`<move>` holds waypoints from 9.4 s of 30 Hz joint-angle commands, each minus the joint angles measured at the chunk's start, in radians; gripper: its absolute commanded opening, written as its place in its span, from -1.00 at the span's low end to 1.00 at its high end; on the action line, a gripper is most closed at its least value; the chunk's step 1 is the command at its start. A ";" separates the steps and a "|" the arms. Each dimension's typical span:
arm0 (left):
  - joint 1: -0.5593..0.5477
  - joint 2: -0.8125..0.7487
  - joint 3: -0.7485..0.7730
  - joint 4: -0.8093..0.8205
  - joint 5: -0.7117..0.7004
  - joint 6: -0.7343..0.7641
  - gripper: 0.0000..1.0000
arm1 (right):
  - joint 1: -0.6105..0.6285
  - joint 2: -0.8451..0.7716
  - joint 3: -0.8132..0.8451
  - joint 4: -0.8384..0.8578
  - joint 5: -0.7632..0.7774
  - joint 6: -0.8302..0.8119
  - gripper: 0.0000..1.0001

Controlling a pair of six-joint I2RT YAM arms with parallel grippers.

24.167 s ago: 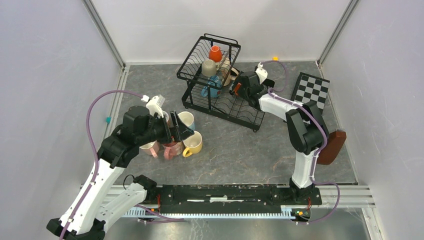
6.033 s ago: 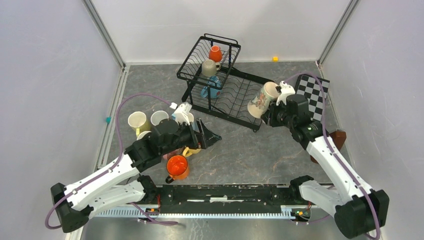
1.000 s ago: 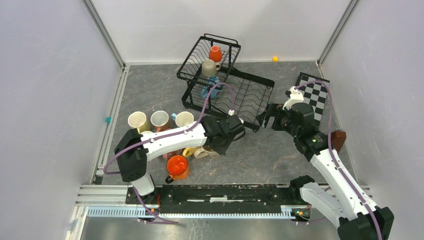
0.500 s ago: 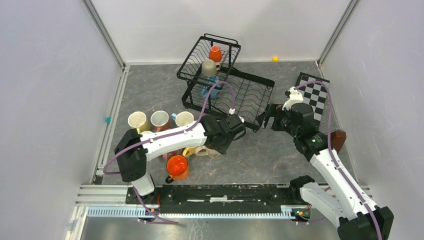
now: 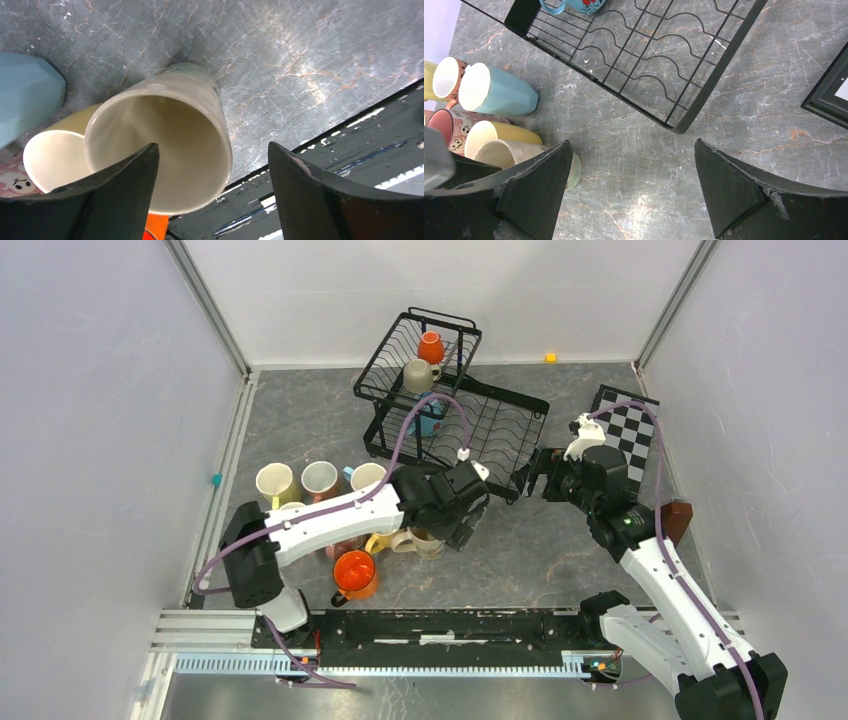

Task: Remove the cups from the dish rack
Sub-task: Place the cup at the center of the board, then move the cup to the dish rack.

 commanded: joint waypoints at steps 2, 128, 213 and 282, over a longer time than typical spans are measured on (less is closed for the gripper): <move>-0.005 -0.134 0.061 0.028 -0.026 0.020 0.89 | -0.005 0.008 0.009 0.067 -0.036 -0.013 0.96; -0.001 -0.579 0.028 0.024 -0.219 -0.108 1.00 | 0.124 1.504 0.701 1.412 -0.294 -0.117 0.96; 0.027 -0.504 0.044 0.035 -0.173 -0.101 1.00 | 0.116 1.606 0.825 1.465 -0.287 -0.070 0.80; 0.044 -0.515 -0.013 0.088 -0.119 -0.116 1.00 | 0.077 1.310 0.433 1.500 -0.206 -0.239 0.57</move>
